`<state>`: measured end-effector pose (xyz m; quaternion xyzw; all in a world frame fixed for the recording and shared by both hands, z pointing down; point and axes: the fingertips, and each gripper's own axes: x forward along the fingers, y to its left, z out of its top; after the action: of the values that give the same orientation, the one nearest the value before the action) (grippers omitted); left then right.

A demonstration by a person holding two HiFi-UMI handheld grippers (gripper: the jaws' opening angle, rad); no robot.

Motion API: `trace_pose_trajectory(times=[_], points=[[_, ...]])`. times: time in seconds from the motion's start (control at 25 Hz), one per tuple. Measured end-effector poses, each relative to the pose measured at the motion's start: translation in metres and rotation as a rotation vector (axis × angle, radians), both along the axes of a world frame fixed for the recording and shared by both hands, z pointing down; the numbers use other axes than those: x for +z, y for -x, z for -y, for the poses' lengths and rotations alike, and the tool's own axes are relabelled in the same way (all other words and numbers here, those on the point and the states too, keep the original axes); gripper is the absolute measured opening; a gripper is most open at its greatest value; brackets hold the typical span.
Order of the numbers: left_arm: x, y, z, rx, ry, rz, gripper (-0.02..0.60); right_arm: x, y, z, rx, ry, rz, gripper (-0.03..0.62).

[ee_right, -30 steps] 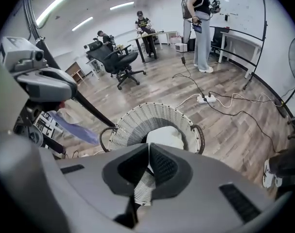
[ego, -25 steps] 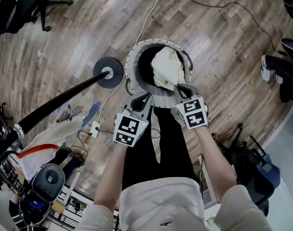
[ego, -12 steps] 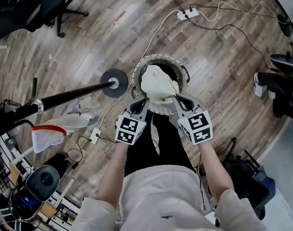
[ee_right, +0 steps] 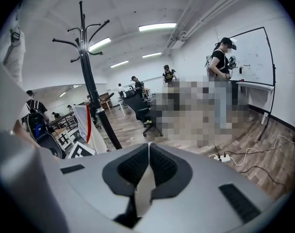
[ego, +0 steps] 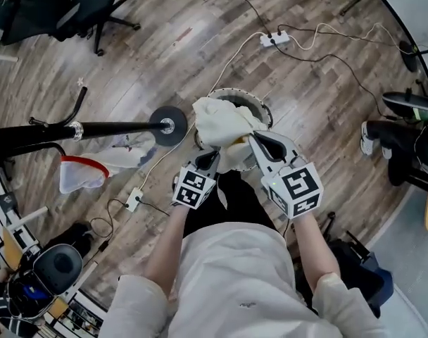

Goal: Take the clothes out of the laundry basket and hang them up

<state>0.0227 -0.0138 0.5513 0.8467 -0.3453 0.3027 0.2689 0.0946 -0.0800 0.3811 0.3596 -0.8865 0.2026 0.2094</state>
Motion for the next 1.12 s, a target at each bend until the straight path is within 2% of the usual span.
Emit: trace_pose_trajectory(times=[0.16,0.36,0.52,0.68,0.76,0.8,0.84,1.12], points=[[-0.008,0.002,0.009,0.014,-0.031,0.033,0.029,-0.041,0.013,0.013,-0.029,-0.063,0.013,0.012],[-0.027,0.034,0.037,-0.119,-0.099,0.000,0.029,-0.083,0.023,0.023,-0.053,-0.147,0.027,0.012],[-0.026,0.057,0.049,-0.173,-0.123,0.037,0.029,-0.112,0.026,0.024,-0.068,-0.217,0.024,0.012],[-0.018,0.065,0.061,-0.212,-0.115,0.064,0.029,-0.133,0.024,0.027,-0.068,-0.261,0.019,0.012],[-0.018,0.060,0.064,-0.203,-0.106,0.048,0.043,-0.142,0.022,0.028,-0.068,-0.279,0.018,0.012],[-0.019,0.055,0.065,-0.190,-0.100,0.038,0.120,-0.146,0.020,0.028,-0.068,-0.290,0.017,0.012],[-0.019,0.049,0.066,-0.172,-0.096,0.032,0.169,-0.150,0.018,0.029,-0.067,-0.300,0.015,0.012],[-0.027,0.014,0.072,-0.039,-0.127,0.057,0.230,-0.166,0.002,0.033,-0.049,-0.331,0.003,0.012]])
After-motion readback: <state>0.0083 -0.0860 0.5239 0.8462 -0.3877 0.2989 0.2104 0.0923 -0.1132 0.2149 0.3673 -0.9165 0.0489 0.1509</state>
